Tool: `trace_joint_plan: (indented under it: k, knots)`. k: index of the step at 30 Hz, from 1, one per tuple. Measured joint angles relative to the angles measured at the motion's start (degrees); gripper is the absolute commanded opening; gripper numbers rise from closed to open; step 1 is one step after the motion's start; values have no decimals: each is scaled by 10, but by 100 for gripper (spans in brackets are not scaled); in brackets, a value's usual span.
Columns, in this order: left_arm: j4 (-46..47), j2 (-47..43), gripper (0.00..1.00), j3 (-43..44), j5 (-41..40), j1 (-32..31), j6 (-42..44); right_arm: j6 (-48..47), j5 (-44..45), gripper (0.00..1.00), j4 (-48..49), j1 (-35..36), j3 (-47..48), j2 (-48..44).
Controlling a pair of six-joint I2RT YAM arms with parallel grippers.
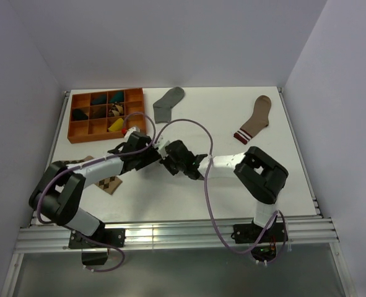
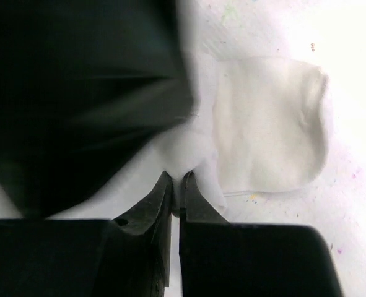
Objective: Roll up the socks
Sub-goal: Roll the sock at the center of the board.
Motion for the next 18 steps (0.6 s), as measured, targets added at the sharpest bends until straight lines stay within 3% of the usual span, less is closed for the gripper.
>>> trace_joint_plan:
  k: [9, 18]
  knots:
    - [35, -103, 75, -74, -27, 6, -21, 68, -246, 0, -114, -108, 89, 39]
    - [91, -101, 71, -113, -22, 6, -33, 115, -413, 0, -186, -147, 162, 103]
